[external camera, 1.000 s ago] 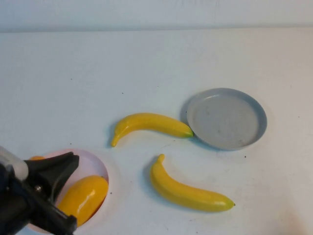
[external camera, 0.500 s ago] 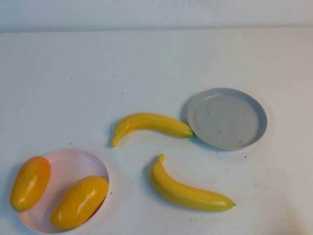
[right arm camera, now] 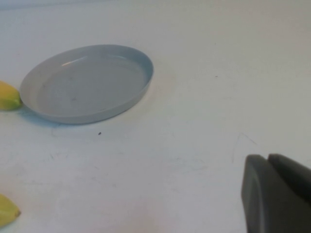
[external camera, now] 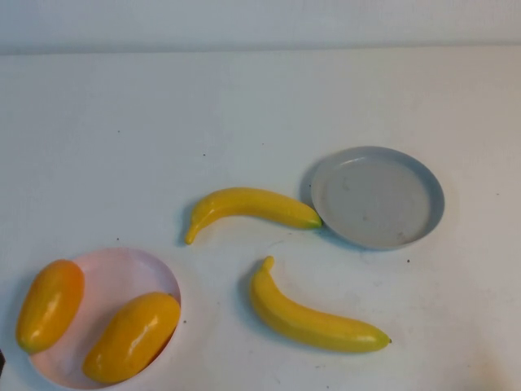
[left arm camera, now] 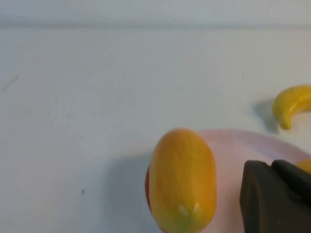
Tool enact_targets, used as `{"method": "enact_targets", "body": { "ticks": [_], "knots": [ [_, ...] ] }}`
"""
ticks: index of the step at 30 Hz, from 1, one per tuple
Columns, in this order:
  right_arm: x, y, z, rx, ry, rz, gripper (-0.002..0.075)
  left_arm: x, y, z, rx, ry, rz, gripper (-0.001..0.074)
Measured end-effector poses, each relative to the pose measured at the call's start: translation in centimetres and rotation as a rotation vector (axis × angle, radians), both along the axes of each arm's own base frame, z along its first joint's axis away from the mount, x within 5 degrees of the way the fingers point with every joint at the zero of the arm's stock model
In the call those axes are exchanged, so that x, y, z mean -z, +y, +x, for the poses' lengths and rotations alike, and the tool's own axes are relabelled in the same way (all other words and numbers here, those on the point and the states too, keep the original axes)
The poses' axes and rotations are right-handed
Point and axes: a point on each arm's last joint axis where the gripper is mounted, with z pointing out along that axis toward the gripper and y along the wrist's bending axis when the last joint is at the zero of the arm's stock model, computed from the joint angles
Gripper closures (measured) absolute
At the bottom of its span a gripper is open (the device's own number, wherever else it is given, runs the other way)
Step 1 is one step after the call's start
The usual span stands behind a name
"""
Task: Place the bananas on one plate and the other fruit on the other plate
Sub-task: Put another type of fruit in the right plate
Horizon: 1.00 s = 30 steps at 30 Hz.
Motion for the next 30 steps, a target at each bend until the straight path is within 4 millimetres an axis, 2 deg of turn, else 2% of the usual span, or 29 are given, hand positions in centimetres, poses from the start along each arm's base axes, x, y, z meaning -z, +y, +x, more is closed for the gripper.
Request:
{"method": "enact_targets", "body": {
  "ticks": [5, 30],
  "knots": [
    [0.00, 0.00, 0.00, 0.000, 0.000, 0.000, 0.0743, 1.09, 0.10, -0.26, -0.004, 0.121, 0.028, 0.0738],
    [0.00, 0.00, 0.00, 0.000, 0.000, 0.000, 0.0743, 1.10, 0.17, -0.25, -0.008, 0.120, 0.047, 0.0738]
  ]
}}
